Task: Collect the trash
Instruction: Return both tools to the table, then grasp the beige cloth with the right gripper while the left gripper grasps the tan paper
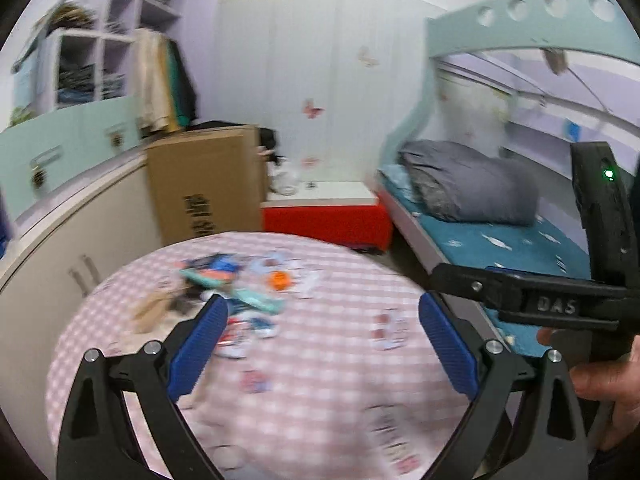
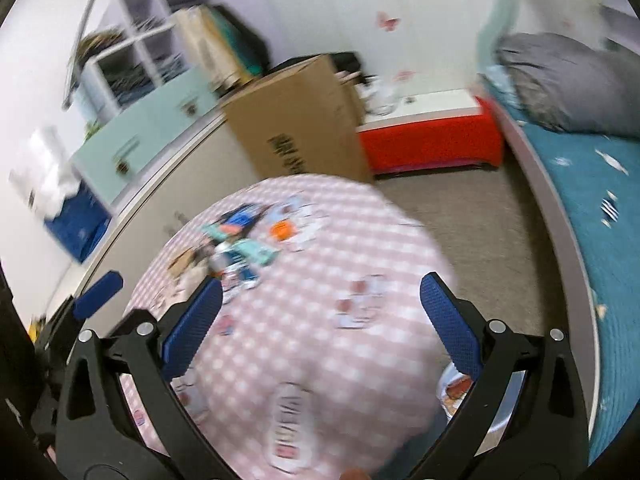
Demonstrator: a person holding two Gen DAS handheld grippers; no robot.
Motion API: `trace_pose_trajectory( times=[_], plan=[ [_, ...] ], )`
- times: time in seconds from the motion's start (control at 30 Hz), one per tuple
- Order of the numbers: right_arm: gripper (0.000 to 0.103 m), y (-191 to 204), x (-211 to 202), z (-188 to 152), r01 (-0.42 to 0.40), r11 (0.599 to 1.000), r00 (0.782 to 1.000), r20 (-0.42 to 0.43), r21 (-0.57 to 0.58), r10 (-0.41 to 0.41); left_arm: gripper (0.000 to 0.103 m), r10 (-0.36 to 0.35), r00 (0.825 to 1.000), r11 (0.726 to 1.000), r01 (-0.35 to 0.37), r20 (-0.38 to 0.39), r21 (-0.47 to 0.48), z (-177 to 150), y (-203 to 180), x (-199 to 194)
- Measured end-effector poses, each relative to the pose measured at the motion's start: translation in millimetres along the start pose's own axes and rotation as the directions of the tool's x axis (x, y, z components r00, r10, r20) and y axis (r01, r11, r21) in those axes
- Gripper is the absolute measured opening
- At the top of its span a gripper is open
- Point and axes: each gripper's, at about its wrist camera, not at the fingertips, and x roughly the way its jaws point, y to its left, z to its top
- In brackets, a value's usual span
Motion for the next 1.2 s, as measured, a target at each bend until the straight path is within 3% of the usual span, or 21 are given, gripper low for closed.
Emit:
trace_pose_trajectory(
  times=[0.27, 0.47, 0.53, 0.73, 0.97, 1.03, 1.07, 1.1, 1.13, 1.2],
  plan=[
    [0.097, 89.9, 70.8, -13.0, -0.108, 0.984, 0.989, -0.115, -0.14, 0.092, 0.094, 0.179, 0.983, 0.975, -0.181, -0.032, -0.13, -13.7, 114.1, -2.8],
    [0.096, 119.3, 115.2, -28.0, -0.152, 0.967, 0.974, -0.195, -0.202, 0.112, 0.094, 0.241, 0.968, 0.956, -0.249, -0.064, -0.154, -24.8, 161.7, 8.3],
    [0.093, 125.6, 125.8, -30.6, -0.161, 0.962, 0.97, -0.214, -0.222, 0.113, 0.094, 0.243, 0.967, 0.956, -0.253, -0.08, -0.15, -26.9, 170.5, 15.8],
    [0.068, 139.1, 158.4, -37.9, -0.195, 0.947, 0.953, -0.278, -0.254, 0.121, 0.094, 0.226, 0.966, 0.966, -0.239, -0.124, -0.101, -26.3, 187.6, 52.5],
    [0.057, 145.9, 180.9, -39.6, -0.223, 0.941, 0.942, -0.305, -0.252, 0.142, 0.092, 0.176, 0.961, 0.981, -0.189, -0.212, -0.044, -21.8, 204.3, 122.6],
    [0.049, 147.0, 187.7, -39.5, -0.229, 0.942, 0.939, -0.311, -0.246, 0.147, 0.064, 0.117, 0.961, 0.99, -0.134, -0.252, -0.052, -22.9, 207.6, 140.8],
    [0.042, 148.4, 192.0, -39.8, -0.24, 0.94, 0.935, -0.318, -0.242, 0.156, 0.056, 0.094, 0.959, 0.992, -0.114, -0.269, -0.058, -24.3, 206.6, 146.3],
    [0.041, 150.0, 195.2, -39.8, -0.25, 0.939, 0.931, -0.324, -0.236, 0.167, 0.039, 0.05, 0.956, 0.994, -0.077, -0.289, -0.083, -26.6, 208.3, 153.3],
    [0.04, 151.3, 198.0, -40.4, -0.255, 0.938, 0.93, -0.323, -0.234, 0.173, 0.033, 0.012, 0.954, 0.992, -0.049, -0.301, -0.115, -29.0, 210.0, 157.3],
    [0.031, 147.8, 197.6, -39.9, -0.257, 0.942, 0.934, -0.306, -0.216, 0.185, 0.029, 0.012, 0.958, 0.989, -0.053, -0.286, -0.139, -32.0, 210.6, 153.7]
  ],
)
